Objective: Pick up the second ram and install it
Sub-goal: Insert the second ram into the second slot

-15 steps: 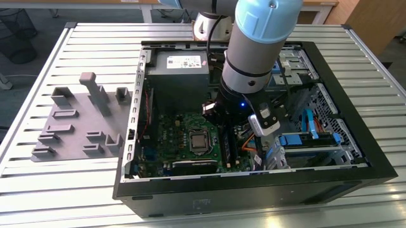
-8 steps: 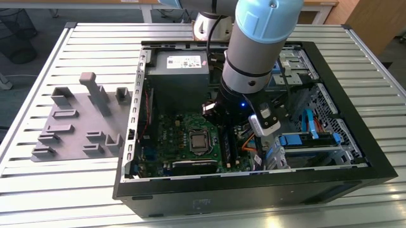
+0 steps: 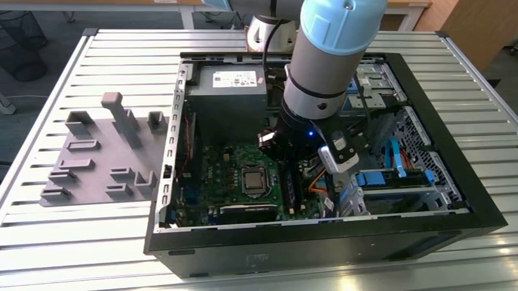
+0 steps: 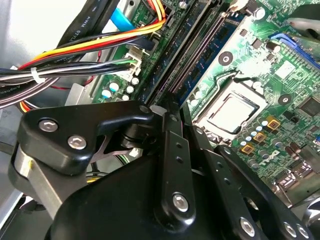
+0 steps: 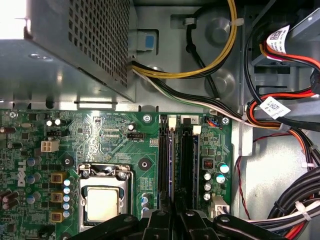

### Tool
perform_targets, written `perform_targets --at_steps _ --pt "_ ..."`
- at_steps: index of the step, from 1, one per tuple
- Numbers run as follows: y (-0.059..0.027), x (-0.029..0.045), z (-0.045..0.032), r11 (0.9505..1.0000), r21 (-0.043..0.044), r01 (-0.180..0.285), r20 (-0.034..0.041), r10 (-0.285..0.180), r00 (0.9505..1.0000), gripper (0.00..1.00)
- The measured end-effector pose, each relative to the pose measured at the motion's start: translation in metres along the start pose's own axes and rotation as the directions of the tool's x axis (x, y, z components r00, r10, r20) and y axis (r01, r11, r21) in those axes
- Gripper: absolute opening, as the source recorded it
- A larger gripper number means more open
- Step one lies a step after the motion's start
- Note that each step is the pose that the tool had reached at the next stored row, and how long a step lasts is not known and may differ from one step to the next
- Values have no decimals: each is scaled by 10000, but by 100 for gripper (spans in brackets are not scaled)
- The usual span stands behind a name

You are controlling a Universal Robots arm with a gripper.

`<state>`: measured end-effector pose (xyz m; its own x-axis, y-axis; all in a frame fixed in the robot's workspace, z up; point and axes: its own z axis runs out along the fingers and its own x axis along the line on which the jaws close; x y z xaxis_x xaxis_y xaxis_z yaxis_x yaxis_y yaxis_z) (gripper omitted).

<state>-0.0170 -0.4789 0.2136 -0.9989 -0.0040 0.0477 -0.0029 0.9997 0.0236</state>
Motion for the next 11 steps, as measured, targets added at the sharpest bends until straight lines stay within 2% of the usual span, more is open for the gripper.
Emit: perform_targets --at_steps 11 --pt "-2 -1 26 10000 5 -28 -1 28 10000 14"
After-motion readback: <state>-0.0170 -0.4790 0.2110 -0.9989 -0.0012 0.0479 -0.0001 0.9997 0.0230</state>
